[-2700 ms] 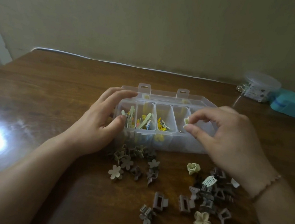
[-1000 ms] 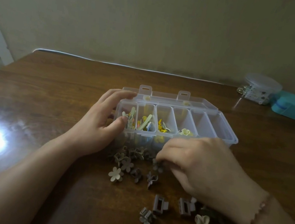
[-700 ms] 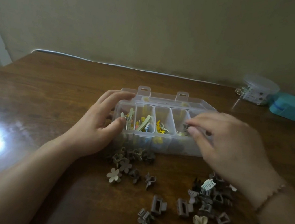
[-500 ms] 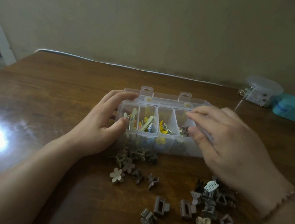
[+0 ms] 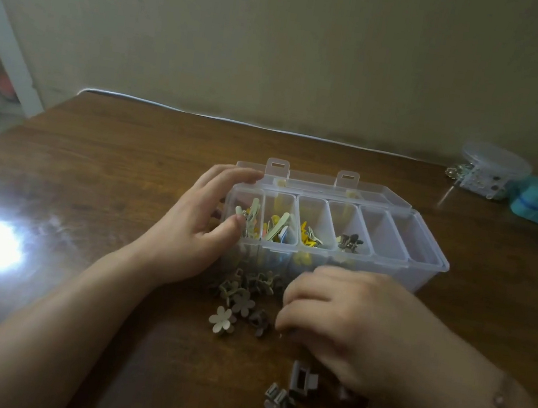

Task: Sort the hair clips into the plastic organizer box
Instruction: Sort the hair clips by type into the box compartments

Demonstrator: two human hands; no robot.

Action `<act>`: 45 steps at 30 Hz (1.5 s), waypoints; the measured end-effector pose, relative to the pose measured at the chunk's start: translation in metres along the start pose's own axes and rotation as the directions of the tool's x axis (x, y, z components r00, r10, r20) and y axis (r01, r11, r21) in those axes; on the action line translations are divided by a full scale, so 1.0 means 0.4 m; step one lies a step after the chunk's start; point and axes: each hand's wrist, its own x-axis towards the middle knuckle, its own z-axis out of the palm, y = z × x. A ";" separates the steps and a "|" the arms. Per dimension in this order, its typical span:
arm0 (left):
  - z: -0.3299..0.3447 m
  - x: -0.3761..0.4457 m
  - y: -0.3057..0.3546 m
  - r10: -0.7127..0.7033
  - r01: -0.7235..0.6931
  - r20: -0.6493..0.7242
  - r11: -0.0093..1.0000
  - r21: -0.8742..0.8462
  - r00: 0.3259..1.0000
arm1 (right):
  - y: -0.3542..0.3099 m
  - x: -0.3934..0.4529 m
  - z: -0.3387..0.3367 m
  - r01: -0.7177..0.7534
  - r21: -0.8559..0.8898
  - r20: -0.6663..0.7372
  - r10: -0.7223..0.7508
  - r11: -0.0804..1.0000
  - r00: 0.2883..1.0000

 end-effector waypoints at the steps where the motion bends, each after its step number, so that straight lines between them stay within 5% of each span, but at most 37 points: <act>1: 0.000 0.000 0.000 0.000 0.000 0.000 1.000 -0.002 1.000 | 0.005 -0.004 -0.015 -0.034 0.063 -0.071 0.039 0.997 0.997; 6: 0.000 -0.001 0.002 -0.010 0.010 0.005 1.000 -0.017 1.000 | 0.068 -0.026 -0.060 -0.369 0.181 -0.434 0.411 0.912 0.802; 11: 0.000 0.000 0.003 -0.013 0.014 0.011 1.000 -0.028 1.000 | 0.122 -0.030 -0.012 -0.586 0.130 -0.228 0.600 0.800 0.767; 17: 0.000 -0.001 0.007 -0.016 0.017 0.010 0.999 -0.035 1.000 | 0.104 -0.031 -0.047 -0.439 0.175 -0.308 0.472 0.881 0.826; 23: -0.001 -0.003 0.010 -0.023 0.024 0.013 0.997 -0.069 1.000 | 0.100 -0.028 -0.026 -0.591 -0.001 0.039 0.590 0.807 0.806; 29: -0.002 -0.003 0.006 -0.019 0.020 0.007 0.999 -0.050 1.000 | 0.053 -0.009 -0.044 -0.299 0.072 -0.318 0.306 0.951 0.897; 33: 0.002 -0.002 0.004 -0.007 0.007 -0.006 1.000 -0.027 1.000 | -0.021 0.018 0.001 -0.002 0.012 -0.004 0.003 1.000 1.000; 36: 0.002 -0.001 0.003 -0.013 0.012 -0.009 1.000 -0.013 1.000 | -0.022 0.027 0.035 -0.011 0.011 0.122 0.010 1.000 0.992; 42: -0.004 -0.005 0.006 0.001 -0.001 0.009 1.000 -0.008 1.000 | -0.015 0.022 0.036 -0.055 0.172 0.037 0.049 0.984 0.998; 45: -0.010 -0.006 0.007 -0.022 0.024 0.074 0.999 -0.033 0.997 | 0.008 0.006 -0.013 -0.125 0.331 -0.253 0.216 0.935 0.943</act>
